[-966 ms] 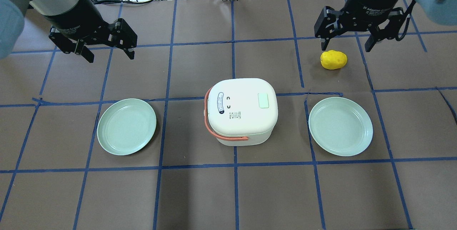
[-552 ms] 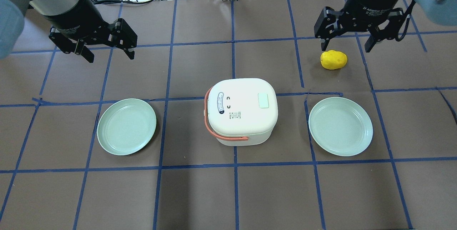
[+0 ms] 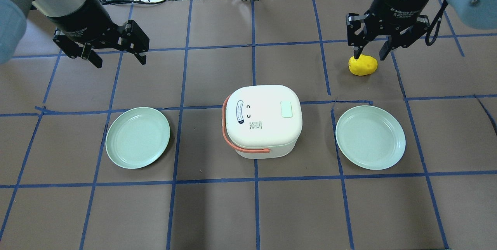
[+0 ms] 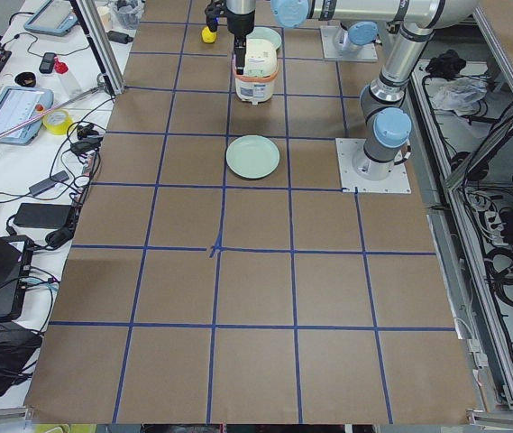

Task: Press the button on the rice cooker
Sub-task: 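Move the right gripper over the rice cooker's pale green lid button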

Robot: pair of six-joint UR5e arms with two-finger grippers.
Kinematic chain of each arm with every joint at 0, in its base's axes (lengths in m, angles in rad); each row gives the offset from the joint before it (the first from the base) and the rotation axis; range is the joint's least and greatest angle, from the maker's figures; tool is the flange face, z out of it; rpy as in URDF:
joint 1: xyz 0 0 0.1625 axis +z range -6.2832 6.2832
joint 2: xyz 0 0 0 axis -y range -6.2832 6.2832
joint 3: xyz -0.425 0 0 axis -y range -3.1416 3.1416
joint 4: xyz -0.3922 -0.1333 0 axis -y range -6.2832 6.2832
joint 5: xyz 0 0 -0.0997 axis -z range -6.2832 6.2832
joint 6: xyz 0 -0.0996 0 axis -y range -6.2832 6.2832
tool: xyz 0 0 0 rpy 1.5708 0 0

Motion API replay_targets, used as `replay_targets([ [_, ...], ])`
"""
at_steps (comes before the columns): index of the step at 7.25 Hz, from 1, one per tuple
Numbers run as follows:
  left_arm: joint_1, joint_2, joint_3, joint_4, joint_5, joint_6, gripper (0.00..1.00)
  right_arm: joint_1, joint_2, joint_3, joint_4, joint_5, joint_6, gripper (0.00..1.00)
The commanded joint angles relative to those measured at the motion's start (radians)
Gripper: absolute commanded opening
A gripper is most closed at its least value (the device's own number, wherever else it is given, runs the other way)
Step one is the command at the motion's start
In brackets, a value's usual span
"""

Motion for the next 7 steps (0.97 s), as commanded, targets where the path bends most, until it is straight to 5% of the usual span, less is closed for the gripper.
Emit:
replay_targets([
  [1, 0.0, 0.0, 0.0, 0.0, 0.0, 0.0, 1.0, 0.011, 0.002, 0.027, 0.006, 0.057, 0.057, 0.0],
  [7, 0.0, 0.0, 0.0, 0.0, 0.0, -0.002, 1.0, 0.163, 0.088, 0.088, -0.06, 0.155, 0.137, 0.0],
])
